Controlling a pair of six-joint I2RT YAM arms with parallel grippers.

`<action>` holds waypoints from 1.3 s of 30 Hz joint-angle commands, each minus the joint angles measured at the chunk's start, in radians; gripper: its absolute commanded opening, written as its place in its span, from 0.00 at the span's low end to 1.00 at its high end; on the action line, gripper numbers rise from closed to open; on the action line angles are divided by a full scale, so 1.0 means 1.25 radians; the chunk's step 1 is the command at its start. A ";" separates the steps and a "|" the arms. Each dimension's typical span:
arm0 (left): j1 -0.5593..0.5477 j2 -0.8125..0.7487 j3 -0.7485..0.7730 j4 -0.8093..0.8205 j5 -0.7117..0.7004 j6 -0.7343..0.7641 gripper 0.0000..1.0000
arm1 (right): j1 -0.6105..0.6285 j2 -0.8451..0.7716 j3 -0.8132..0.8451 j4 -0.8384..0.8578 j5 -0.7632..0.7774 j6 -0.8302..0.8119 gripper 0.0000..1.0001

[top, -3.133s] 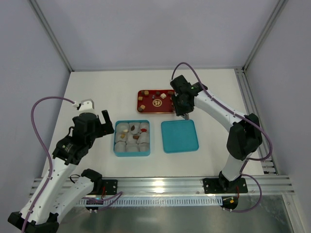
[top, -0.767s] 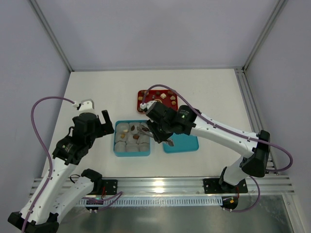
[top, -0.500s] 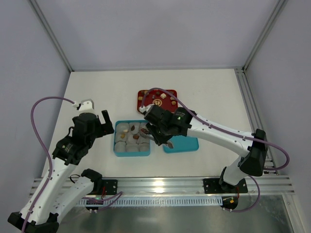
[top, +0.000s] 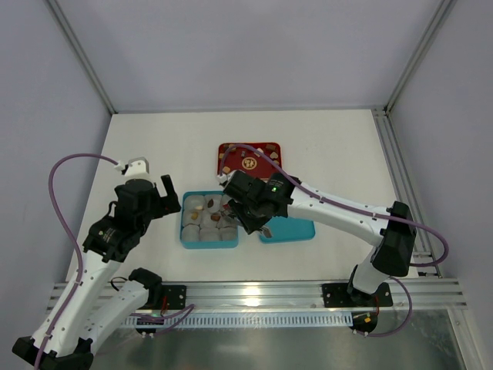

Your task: Pack the chocolate

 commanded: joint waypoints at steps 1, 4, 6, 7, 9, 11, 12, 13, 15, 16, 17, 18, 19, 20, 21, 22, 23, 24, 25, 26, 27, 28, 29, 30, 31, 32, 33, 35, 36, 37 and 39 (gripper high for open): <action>-0.002 -0.008 0.005 0.013 -0.013 -0.009 1.00 | 0.006 -0.005 0.006 0.024 0.013 0.005 0.37; -0.002 -0.008 0.005 0.013 -0.013 -0.009 1.00 | 0.007 -0.002 0.007 0.027 0.011 0.003 0.38; -0.003 -0.009 0.005 0.014 -0.012 -0.009 1.00 | 0.007 -0.002 0.007 0.027 0.010 0.004 0.39; -0.002 -0.008 0.005 0.014 -0.013 -0.009 1.00 | 0.007 -0.001 0.007 0.028 0.009 0.003 0.40; -0.002 -0.008 0.005 0.013 -0.012 -0.011 1.00 | 0.007 -0.001 0.007 0.027 0.010 0.002 0.40; -0.002 -0.006 0.005 0.014 -0.012 -0.009 1.00 | 0.007 -0.002 0.006 0.027 0.009 0.003 0.43; -0.002 -0.008 0.005 0.014 -0.013 -0.009 1.00 | 0.009 -0.002 0.006 0.027 0.009 0.003 0.43; -0.002 -0.008 0.005 0.014 -0.012 -0.011 1.00 | 0.009 -0.002 0.006 0.027 0.009 0.003 0.43; -0.002 -0.009 0.005 0.014 -0.012 -0.009 1.00 | 0.009 -0.002 0.007 0.027 0.009 0.003 0.43; -0.002 -0.009 0.005 0.014 -0.013 -0.009 1.00 | 0.009 -0.003 0.007 0.028 0.009 0.004 0.43; -0.002 -0.009 0.005 0.014 -0.013 -0.009 1.00 | 0.009 -0.005 0.008 0.029 0.009 0.003 0.43; -0.002 -0.008 0.005 0.014 -0.013 -0.011 1.00 | 0.009 -0.006 0.011 0.032 0.010 0.005 0.43; -0.002 -0.009 0.005 0.013 -0.014 -0.009 1.00 | 0.009 -0.008 0.013 0.031 0.011 0.005 0.43; -0.002 -0.009 0.005 0.014 -0.013 -0.011 1.00 | 0.009 -0.008 0.017 0.033 0.011 0.004 0.43; -0.002 -0.010 0.005 0.014 -0.014 -0.009 1.00 | 0.009 -0.009 0.020 0.033 0.011 0.004 0.43; -0.002 -0.010 0.005 0.014 -0.013 -0.009 1.00 | 0.009 -0.010 0.031 0.031 0.011 0.002 0.43; -0.002 -0.010 0.005 0.013 -0.013 -0.009 1.00 | 0.009 -0.011 0.037 0.030 0.015 0.002 0.43; -0.002 -0.009 0.005 0.013 -0.013 -0.009 1.00 | 0.009 -0.011 0.055 0.027 0.016 -0.002 0.43; -0.002 -0.010 0.004 0.013 -0.014 -0.011 1.00 | 0.009 -0.011 0.064 0.023 0.018 -0.007 0.43; -0.002 -0.009 0.005 0.014 -0.013 -0.009 1.00 | 0.006 -0.013 0.075 0.019 0.027 -0.009 0.43; -0.002 -0.010 0.005 0.014 -0.013 -0.009 1.00 | 0.001 -0.014 0.097 0.013 0.030 -0.012 0.43; -0.002 -0.010 0.005 0.014 -0.014 -0.009 1.00 | -0.001 -0.016 0.106 0.012 0.032 -0.018 0.43; -0.002 -0.010 0.005 0.013 -0.013 -0.009 1.00 | -0.012 -0.018 0.116 0.008 0.036 -0.022 0.43; -0.002 -0.009 0.005 0.013 -0.013 -0.011 1.00 | -0.017 -0.017 0.134 0.006 0.038 -0.025 0.43; -0.002 -0.010 0.005 0.013 -0.013 -0.009 1.00 | -0.023 -0.017 0.142 0.002 0.041 -0.029 0.43; -0.002 -0.010 0.005 0.014 -0.013 -0.009 1.00 | -0.040 -0.014 0.149 -0.006 0.049 -0.037 0.43; -0.002 -0.011 0.005 0.014 -0.013 -0.009 1.00 | -0.052 -0.016 0.159 -0.010 0.052 -0.041 0.43; -0.002 -0.010 0.005 0.014 -0.012 -0.009 1.00 | -0.092 -0.018 0.161 -0.008 0.051 -0.058 0.43; -0.002 -0.009 0.005 0.013 -0.012 -0.009 1.00 | -0.113 -0.021 0.160 -0.006 0.050 -0.063 0.43; -0.002 -0.009 0.005 0.013 -0.012 -0.011 1.00 | -0.132 -0.022 0.159 -0.006 0.049 -0.068 0.43; -0.003 -0.009 0.005 0.014 -0.012 -0.009 1.00 | -0.196 -0.029 0.148 0.007 0.042 -0.083 0.43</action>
